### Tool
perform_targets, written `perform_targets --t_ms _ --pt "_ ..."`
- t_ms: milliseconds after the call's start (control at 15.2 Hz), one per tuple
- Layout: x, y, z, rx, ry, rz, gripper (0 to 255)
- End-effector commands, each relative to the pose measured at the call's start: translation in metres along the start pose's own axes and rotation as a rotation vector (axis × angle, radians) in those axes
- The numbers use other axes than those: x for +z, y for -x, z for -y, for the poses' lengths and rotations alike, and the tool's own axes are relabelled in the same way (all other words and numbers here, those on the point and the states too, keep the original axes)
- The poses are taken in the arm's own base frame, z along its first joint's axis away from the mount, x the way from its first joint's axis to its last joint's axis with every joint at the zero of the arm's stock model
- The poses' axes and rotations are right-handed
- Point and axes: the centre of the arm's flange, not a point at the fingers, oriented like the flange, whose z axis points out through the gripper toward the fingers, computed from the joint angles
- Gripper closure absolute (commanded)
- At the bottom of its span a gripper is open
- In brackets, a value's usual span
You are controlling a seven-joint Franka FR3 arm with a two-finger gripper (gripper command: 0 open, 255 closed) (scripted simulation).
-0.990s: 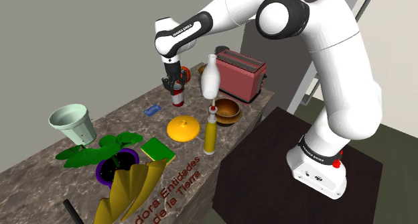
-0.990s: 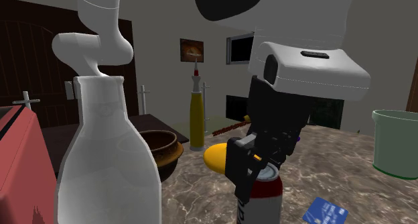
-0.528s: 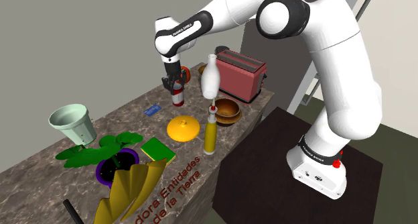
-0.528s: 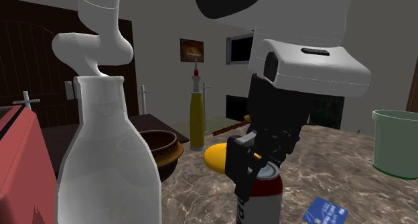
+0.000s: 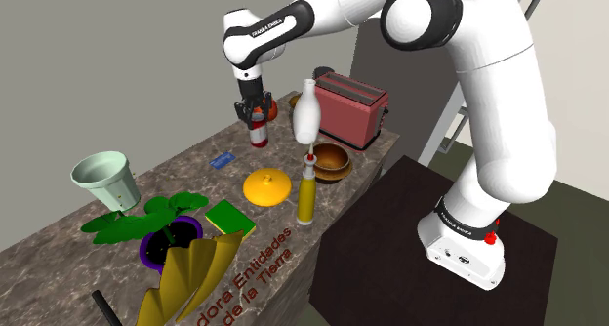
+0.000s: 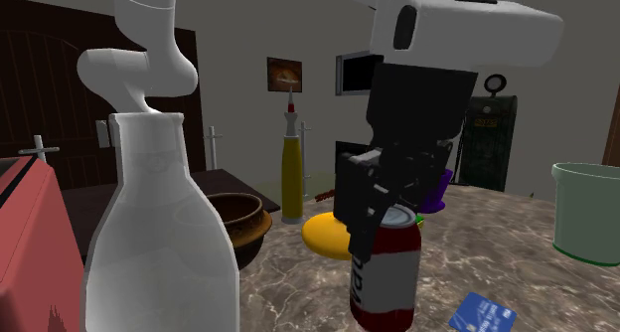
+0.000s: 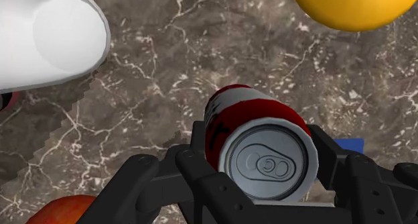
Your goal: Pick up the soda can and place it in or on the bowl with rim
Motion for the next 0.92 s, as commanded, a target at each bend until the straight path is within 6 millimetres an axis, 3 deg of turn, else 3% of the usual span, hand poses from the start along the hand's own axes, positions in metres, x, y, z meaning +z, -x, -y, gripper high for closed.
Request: perform_targets --t_ms 0,858 --pt "-0.012 0.002 0.001 0.000 0.000 0.000 255" --pt "-0.079 0.015 0.004 0.000 0.000 0.000 255"
